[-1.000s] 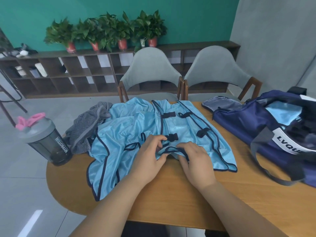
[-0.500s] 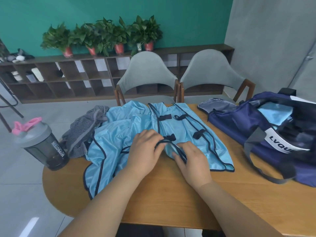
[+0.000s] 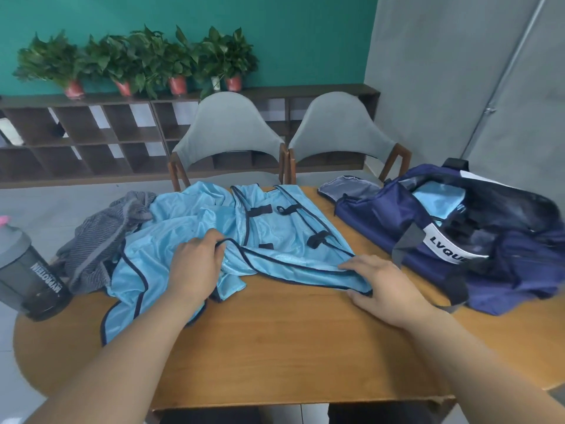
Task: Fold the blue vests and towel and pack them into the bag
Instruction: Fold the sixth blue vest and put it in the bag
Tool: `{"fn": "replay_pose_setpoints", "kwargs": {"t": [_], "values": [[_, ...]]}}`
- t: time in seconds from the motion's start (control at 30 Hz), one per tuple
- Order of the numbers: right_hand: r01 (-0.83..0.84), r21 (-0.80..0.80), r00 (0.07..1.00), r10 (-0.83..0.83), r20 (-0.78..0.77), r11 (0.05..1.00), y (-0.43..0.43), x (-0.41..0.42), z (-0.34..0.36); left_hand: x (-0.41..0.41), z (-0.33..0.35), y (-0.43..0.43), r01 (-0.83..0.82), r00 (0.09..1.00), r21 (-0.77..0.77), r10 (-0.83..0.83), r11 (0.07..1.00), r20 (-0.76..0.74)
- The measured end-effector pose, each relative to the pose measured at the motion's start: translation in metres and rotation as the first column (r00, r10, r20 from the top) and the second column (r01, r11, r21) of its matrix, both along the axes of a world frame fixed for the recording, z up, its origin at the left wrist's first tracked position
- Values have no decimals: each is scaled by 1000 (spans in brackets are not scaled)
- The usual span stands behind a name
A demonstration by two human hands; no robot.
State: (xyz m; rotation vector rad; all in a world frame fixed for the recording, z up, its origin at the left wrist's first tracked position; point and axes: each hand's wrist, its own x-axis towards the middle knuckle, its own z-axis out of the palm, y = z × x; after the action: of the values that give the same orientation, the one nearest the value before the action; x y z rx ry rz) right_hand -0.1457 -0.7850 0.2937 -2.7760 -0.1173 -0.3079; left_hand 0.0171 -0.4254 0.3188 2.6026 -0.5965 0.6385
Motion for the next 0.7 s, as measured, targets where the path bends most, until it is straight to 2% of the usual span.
{"fn": "replay_pose_setpoints", "kwargs": {"t": [0.1,0.2,0.33,0.4,0.57,0.7], "values": [[-3,-26,999,2,-42,1000,-10,-1,2,6,-1,0,-27,1000,23,28,999,-5],[27,12,999,-26,-45,1000,-12,3,-1,13,-1,2,-13,999,4,14,1000,-46],[94,159,987,-113,111,983,-10,10,-1,19,2,4,-11,994,-118,-2,993,-106],[140,227,974,-175,141,964,-9,17,9,22,8,4,-2,990,-201,-26,980,-140],[219,372,951,-282,124,902,-16,44,68,36,50,6,-46,972,-370,-44,928,-231],[172,420,955,-255,150,891,-34,75,131,52,105,12,13,977,-409,-99,912,-191]]}}
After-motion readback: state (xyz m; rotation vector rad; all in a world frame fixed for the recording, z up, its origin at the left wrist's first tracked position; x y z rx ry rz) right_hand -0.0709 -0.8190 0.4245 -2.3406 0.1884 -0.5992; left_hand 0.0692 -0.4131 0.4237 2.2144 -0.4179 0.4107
